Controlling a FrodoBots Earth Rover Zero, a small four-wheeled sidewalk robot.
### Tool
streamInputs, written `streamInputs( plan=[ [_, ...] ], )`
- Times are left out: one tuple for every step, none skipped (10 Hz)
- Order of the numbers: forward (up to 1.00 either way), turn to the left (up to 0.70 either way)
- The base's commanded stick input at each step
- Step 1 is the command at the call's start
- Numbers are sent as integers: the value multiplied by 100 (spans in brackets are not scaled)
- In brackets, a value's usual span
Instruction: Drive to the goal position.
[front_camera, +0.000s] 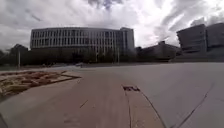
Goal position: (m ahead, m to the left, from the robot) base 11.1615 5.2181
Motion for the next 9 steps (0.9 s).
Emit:
streamInputs(
  plan=[
    [70, 26],
    [70, 36],
    [70, 36],
    [70, 36],
    [70, 1],
    [70, 1],
    [70, 1],
    [70, 1],
    [70, 1]
  ],
)
